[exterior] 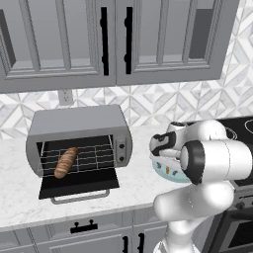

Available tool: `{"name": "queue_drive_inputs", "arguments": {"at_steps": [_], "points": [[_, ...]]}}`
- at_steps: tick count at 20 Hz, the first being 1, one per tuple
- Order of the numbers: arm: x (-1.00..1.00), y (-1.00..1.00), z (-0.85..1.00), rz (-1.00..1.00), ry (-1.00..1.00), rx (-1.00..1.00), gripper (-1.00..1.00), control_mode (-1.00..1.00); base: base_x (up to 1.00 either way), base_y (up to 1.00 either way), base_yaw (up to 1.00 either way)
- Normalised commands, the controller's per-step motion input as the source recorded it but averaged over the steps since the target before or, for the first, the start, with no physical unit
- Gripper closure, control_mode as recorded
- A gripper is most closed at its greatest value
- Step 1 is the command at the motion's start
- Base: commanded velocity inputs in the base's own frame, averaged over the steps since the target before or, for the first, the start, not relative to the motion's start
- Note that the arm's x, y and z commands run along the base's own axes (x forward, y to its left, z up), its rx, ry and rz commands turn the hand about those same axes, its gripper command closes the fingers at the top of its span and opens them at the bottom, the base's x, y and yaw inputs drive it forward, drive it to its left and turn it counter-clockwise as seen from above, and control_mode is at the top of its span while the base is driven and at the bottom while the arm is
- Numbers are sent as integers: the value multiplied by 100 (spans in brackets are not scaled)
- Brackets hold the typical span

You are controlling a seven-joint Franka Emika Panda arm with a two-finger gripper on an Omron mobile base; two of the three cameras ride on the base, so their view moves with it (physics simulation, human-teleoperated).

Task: Pick up the kebab skewer and baguette bread, and place them inside the toaster oven. Close the toaster oven door and start by setting the timer.

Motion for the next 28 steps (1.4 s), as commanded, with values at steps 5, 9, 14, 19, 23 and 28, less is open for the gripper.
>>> {"name": "queue_drive_inputs", "arguments": {"at_steps": [5,9,14,19,23,28], "points": [[-6,-6,-47,-7,0,0,100,-100,0,0,0],[-7,-3,-42,-6,0,0,100,-100,0,0,0],[-8,0,-28,-3,1,0,100,-100,0,0,0],[-16,0,-7,0,0,0,100,-100,0,0,0],[-12,0,-1,0,0,0,100,-100,0,0,0],[-43,3,80,0,-2,0,100,-100,0,0,0]]}}
